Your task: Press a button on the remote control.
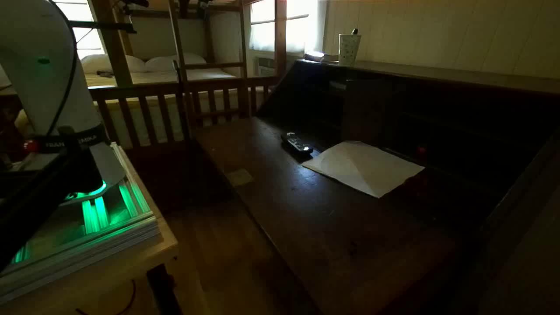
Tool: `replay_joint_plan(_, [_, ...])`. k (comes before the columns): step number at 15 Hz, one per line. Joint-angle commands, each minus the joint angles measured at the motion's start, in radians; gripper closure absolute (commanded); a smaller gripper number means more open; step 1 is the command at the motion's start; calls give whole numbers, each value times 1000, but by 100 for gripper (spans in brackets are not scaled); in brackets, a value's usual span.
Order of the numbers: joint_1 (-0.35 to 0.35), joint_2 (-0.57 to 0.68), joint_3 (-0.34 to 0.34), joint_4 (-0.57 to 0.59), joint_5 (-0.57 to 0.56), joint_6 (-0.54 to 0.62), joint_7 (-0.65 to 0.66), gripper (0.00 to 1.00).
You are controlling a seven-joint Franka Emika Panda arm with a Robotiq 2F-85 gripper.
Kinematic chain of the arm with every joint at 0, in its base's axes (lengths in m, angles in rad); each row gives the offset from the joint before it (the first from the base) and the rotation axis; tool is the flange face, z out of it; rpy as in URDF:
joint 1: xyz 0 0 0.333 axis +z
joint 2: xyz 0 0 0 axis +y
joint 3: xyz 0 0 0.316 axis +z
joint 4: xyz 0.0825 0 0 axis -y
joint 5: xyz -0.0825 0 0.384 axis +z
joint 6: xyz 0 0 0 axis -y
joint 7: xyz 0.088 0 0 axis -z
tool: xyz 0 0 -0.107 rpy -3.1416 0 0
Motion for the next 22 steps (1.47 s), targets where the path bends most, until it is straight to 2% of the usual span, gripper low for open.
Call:
replay_joint_plan(1, [-7, 1, 6, 2, 2, -2, -2, 0])
replay_joint_plan(8, [-7, 1, 6, 2, 2, -2, -2, 0])
replay_joint_plan(9, [-16, 39, 2, 24, 20, 16, 30, 0])
replay_joint_plan(11, [-41, 105, -7, 52, 38, 83, 97, 0])
replay_joint_plan(15, [-92, 268, -30, 73, 59, 328, 212, 0])
replay_joint_plan(16, [-105, 310, -36, 71, 58, 413, 235, 17])
replay_joint_plan(17, [-115, 355, -41, 75, 53, 490, 264, 28])
replay_joint_plan(20, [-140, 484, -56, 92, -2, 694, 342, 50])
replay_joint_plan(22, [-147, 554, -72, 99, -28, 772, 390, 64])
